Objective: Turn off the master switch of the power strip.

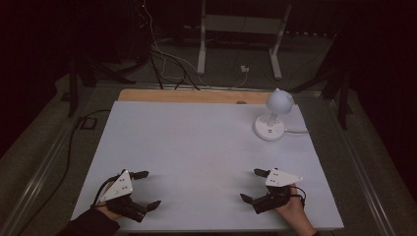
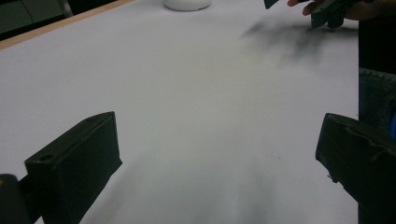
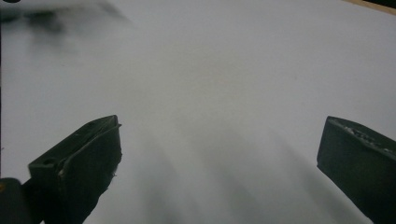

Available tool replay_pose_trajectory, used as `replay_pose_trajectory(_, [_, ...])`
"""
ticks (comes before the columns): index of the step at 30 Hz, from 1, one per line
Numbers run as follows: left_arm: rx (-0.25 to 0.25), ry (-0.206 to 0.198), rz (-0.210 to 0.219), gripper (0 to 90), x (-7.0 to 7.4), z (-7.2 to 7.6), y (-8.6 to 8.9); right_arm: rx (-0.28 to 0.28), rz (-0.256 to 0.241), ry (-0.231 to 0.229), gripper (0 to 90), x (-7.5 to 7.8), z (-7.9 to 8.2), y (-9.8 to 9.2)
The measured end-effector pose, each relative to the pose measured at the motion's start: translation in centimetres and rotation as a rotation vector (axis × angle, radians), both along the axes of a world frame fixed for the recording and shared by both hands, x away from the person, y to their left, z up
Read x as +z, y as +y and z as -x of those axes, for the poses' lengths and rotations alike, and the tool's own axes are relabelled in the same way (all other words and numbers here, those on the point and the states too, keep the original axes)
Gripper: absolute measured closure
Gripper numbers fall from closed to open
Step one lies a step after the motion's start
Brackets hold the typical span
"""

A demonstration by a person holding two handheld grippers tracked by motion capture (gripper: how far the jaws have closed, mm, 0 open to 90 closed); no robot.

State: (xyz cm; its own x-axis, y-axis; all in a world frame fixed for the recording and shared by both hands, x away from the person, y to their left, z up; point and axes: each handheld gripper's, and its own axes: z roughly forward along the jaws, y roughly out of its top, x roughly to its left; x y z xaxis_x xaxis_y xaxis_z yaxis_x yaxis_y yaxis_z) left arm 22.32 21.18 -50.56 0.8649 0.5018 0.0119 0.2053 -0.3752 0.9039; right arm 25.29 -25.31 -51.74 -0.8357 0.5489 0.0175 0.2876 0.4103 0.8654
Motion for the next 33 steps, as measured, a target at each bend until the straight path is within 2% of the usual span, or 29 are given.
replay_pose_trajectory(11, [-0.005,0.011,-0.009,0.2,0.1,0.2,0.0,0.07,0.02,0.017,0.0,0.2,0.5,0.7])
replay_pose_trajectory(14, [-0.001,0.03,0.005,0.2,0.1,0.1,0.1,0.088,0.02,0.038,0.0,0.2,0.7,0.9])
replay_pose_trajectory(17, [-0.006,0.036,0.025,0.3,0.0,0.1,0.2,0.091,0.05,0.057,0.0,0.2,0.8,1.3])
replay_pose_trajectory(20, [-0.009,0.038,0.022,0.3,0.0,0.1,0.1,0.093,0.066,0.07,0.0,0.2,0.9,1.7])
replay_pose_trajectory(22, [-0.012,0.046,0.014,0.3,-0.1,0.1,0.0,0.105,0.061,0.09,0.0,0.3,1.0,1.9])
replay_pose_trajectory(27, [-0.008,0.052,0.02,0.3,-0.1,0.1,0.1,0.104,0.067,0.107,0.0,0.7,1.0,2.4])
replay_pose_trajectory(33, [-0.008,0.051,0.021,0.3,0.0,0.1,0.1,0.128,0.038,0.136,0.0,1.7,0.9,3.1])
